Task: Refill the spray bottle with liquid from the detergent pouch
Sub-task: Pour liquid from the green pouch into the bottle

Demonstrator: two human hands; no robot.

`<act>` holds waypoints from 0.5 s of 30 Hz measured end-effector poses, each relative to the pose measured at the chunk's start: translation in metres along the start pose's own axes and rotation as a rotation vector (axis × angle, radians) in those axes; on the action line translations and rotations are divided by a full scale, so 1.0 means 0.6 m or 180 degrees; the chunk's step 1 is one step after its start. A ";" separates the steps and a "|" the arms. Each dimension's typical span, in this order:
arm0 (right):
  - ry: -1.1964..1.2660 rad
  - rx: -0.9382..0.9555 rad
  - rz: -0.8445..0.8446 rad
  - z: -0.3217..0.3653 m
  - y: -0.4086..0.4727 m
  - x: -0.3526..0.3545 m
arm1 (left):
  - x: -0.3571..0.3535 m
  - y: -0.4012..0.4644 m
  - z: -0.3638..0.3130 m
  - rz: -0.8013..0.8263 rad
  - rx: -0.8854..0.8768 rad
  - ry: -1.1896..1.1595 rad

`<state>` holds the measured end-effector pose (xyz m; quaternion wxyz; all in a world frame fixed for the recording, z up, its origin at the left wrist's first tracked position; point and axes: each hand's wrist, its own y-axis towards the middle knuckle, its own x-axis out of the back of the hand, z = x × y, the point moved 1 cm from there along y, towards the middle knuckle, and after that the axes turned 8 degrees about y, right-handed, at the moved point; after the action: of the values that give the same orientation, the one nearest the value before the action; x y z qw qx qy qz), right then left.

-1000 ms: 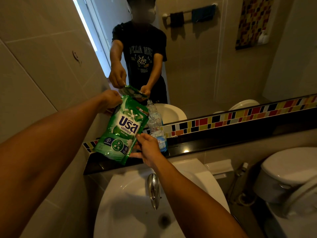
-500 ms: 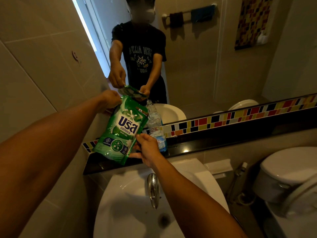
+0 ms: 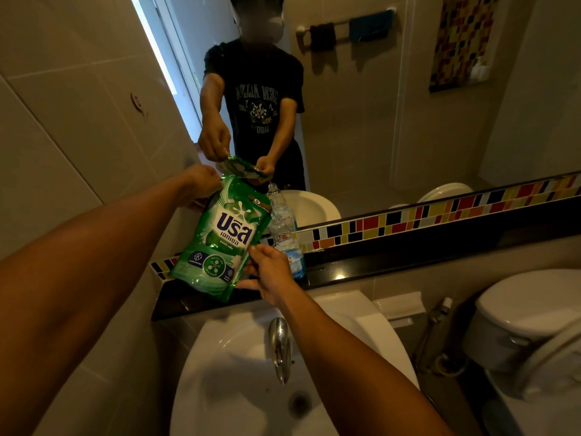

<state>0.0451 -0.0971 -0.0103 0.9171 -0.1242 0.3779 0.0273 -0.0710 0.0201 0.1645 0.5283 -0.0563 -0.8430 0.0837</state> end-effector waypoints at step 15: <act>0.0069 0.0014 0.0063 0.000 -0.002 -0.005 | 0.001 0.001 -0.001 0.0009 0.0027 0.0002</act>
<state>0.0432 -0.0980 -0.0080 0.9129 -0.1187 0.3891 0.0341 -0.0709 0.0209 0.1650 0.5288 -0.0553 -0.8424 0.0880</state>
